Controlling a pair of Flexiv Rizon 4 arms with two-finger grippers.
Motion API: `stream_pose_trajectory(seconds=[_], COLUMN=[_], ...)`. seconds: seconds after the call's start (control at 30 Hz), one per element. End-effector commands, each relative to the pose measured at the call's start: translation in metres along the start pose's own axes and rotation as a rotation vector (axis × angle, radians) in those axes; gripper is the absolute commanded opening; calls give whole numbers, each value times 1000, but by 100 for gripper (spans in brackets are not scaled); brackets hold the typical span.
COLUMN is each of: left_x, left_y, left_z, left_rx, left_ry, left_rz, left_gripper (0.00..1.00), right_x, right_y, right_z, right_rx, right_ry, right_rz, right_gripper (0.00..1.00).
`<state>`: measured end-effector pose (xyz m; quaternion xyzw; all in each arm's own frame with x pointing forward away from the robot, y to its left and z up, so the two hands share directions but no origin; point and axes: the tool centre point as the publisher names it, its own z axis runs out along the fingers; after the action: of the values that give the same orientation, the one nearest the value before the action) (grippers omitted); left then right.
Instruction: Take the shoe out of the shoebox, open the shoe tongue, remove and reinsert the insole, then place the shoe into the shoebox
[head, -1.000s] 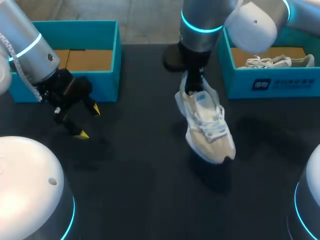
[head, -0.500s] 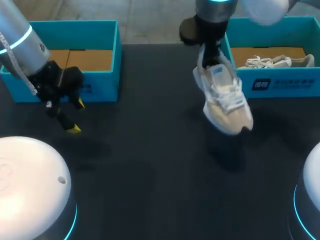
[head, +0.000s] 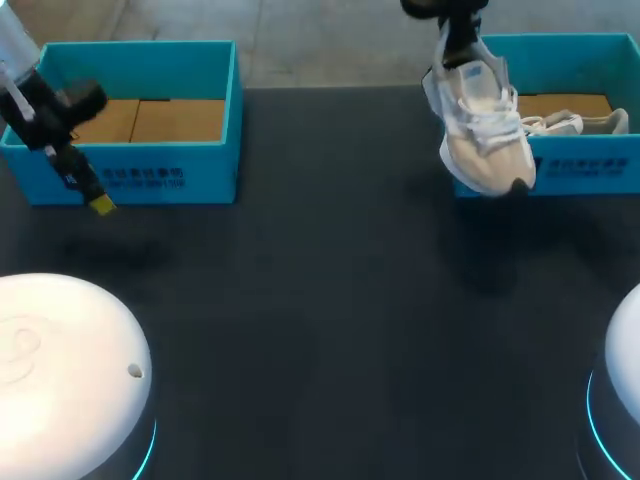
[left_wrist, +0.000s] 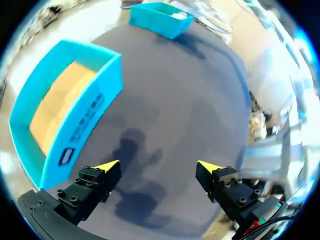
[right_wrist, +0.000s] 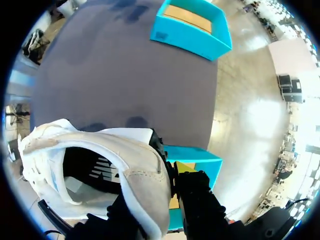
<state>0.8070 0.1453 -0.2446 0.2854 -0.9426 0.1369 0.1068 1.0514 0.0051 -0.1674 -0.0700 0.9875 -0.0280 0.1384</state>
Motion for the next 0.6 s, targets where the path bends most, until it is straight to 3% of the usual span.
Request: stream_pose_trajectory(seconds=[0.03, 0.37, 0.47, 0.6], left_x=[-8, -8, -14, -38], left_y=[-5, -5, -16, -18], left_z=[-3, -3, -12, -31], left_rx=[-33, -33, -30, -38], left_ry=[58, 58, 19, 13], left_rz=[-252, -252, -429, -711], left_gripper=[100, 100, 100, 100], right_x=[-13, -13, -15, -40], right_y=[0, 0, -1, -26], right_z=[-1, -1, 4, 10], right_rx=[-2, -2, 19, 80], right_ry=[55, 55, 65, 86], right_rz=[-3, -3, 17, 65], right_gripper=[0, 0, 0, 0])
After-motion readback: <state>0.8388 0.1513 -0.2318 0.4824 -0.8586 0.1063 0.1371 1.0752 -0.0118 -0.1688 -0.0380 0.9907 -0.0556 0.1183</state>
